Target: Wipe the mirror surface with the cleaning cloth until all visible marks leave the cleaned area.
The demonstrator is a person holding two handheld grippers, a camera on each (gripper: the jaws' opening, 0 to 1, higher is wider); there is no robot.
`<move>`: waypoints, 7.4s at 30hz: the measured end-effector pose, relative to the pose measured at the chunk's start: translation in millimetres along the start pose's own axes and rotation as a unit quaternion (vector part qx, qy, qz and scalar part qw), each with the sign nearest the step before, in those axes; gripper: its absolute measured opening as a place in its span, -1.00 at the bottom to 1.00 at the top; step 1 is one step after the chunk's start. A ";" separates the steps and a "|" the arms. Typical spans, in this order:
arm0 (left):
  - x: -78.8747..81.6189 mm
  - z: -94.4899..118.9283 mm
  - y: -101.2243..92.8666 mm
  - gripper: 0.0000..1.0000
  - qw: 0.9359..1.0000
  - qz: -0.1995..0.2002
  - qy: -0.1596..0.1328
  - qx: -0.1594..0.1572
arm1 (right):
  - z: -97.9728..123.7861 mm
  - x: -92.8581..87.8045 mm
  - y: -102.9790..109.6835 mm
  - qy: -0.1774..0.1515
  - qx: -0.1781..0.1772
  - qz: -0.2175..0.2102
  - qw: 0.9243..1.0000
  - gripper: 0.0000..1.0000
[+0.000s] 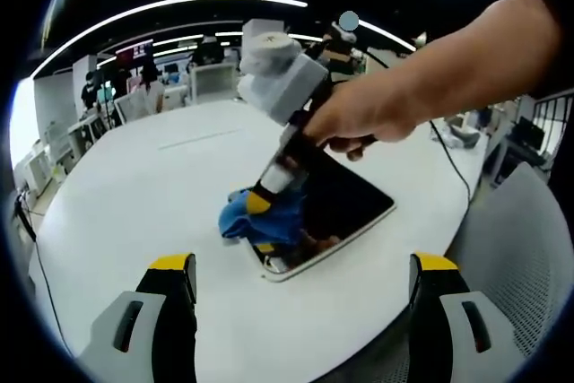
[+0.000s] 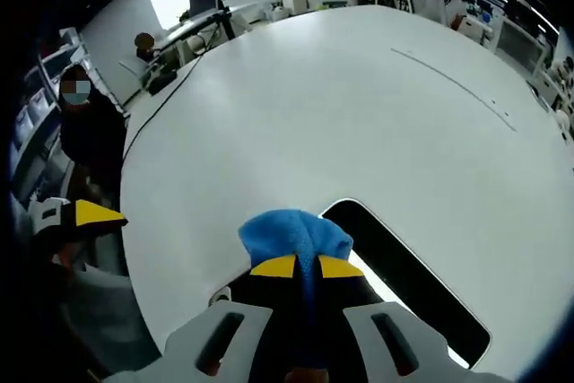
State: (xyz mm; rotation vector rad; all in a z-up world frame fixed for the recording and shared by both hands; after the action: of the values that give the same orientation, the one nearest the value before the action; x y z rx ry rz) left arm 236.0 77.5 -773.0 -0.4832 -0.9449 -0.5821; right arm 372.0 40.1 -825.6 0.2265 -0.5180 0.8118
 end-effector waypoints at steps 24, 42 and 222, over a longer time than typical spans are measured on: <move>0.1 0.3 -0.9 0.99 1.000 -0.001 0.002 -0.002 | 7.6 -26.7 -26.6 -0.005 -0.003 -0.010 1.000 -0.96; 16.1 8.9 -11.5 0.99 0.998 0.027 -0.032 -0.039 | 16.9 -41.0 -39.5 0.002 -0.006 -0.016 1.000 -0.96; 8.5 0.7 -12.1 0.99 0.998 -0.023 -0.038 -0.051 | 93.2 -159.3 -76.5 0.022 -0.089 -0.074 0.993 -0.96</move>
State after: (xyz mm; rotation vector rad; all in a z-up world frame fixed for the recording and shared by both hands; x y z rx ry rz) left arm 231.6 66.8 -763.8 -0.5809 -1.0046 -0.6594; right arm 304.5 -147.9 -829.1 0.0799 -0.5223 0.6211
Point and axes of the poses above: the point that each gripper's makers call its tool centre point, and the gripper's own axes: z roughly backward along the fingers, y roughly to its left, x roughly out of its top, the point moved 3 cm from there along z, roughly backward along the fingers, and after that the axes turned 8 degrees about -x, right-handed, at the moved point
